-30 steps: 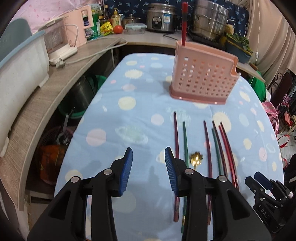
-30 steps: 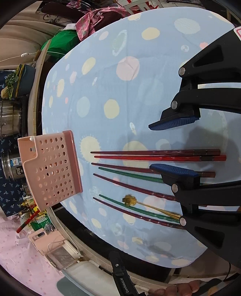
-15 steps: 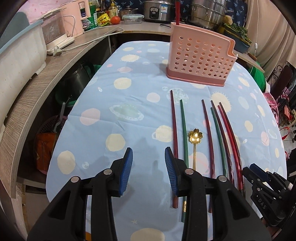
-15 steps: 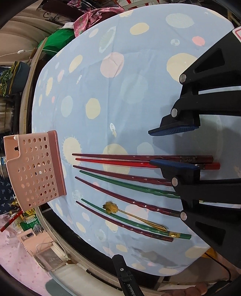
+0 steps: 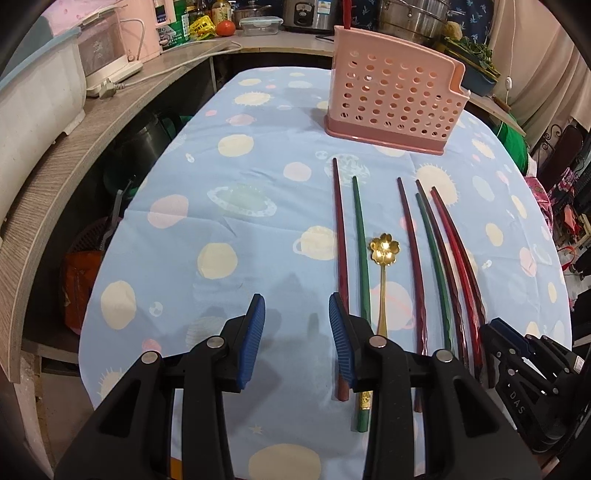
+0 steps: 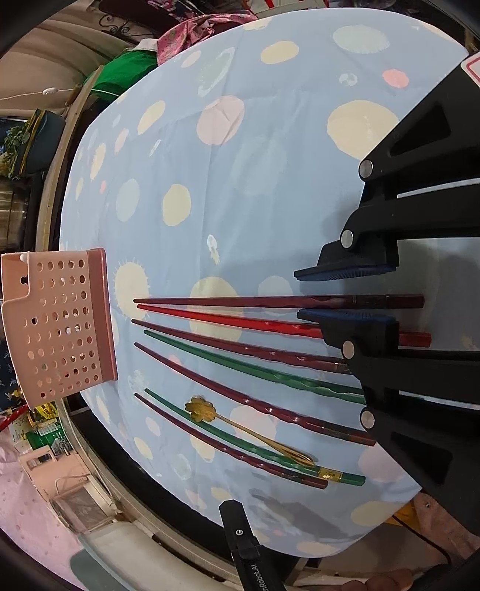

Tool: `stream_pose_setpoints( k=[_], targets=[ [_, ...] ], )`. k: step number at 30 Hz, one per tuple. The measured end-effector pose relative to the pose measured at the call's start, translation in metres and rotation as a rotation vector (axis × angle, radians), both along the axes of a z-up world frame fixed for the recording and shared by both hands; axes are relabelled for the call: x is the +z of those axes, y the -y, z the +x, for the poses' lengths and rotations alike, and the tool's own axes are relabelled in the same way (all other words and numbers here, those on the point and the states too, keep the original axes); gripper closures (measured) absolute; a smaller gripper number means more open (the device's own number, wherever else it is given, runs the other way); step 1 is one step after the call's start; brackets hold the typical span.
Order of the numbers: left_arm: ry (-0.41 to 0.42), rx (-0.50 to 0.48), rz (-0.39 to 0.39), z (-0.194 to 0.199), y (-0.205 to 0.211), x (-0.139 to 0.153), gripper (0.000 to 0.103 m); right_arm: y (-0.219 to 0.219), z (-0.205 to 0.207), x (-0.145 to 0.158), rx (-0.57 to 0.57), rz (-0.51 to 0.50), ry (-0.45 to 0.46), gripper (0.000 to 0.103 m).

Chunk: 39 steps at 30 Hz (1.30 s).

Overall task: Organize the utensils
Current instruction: 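Move both open grippers back over the remaining utensils, then grasp a dark red chopstick with left gripper while right grasps another dark red chopstick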

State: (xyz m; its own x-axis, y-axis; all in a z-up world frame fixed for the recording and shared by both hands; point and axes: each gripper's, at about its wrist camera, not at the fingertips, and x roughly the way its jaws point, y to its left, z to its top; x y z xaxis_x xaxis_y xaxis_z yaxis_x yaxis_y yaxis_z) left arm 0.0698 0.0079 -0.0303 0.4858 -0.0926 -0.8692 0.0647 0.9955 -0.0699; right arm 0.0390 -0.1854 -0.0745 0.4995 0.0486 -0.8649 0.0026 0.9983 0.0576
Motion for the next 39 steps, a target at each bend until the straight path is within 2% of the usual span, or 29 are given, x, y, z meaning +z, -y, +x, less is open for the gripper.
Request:
stream_pose_setpoints(
  k=[6, 23, 27, 28, 31, 39],
  targets=[
    [-0.025, -0.023, -0.002, -0.005, 0.007, -0.009, 0.069, 0.005, 0.001, -0.001, -0.007, 0.018, -0.002, 0.096],
    [-0.095, -0.067, 0.001, -0.010, 0.022, -0.036, 0.070, 0.007, 0.001, -0.001, -0.010, 0.032, -0.002, 0.096],
    [-0.078, -0.081, 0.026, -0.012, 0.025, -0.036, 0.070, 0.007, 0.002, -0.001, -0.011, 0.032, -0.003, 0.096],
    [-0.077, -0.082, 0.029, -0.012, 0.025, -0.036, 0.073, 0.007, 0.002, -0.001, -0.010, 0.032, -0.003, 0.096],
    [-0.083, -0.086, 0.018, -0.012, 0.024, -0.036, 0.095, 0.006, 0.002, -0.001, -0.008, 0.032, -0.004, 0.096],
    [-0.078, -0.084, -0.008, -0.013, 0.019, -0.032, 0.096, 0.003, 0.004, 0.000, -0.003, 0.036, -0.005, 0.096]
  ],
)
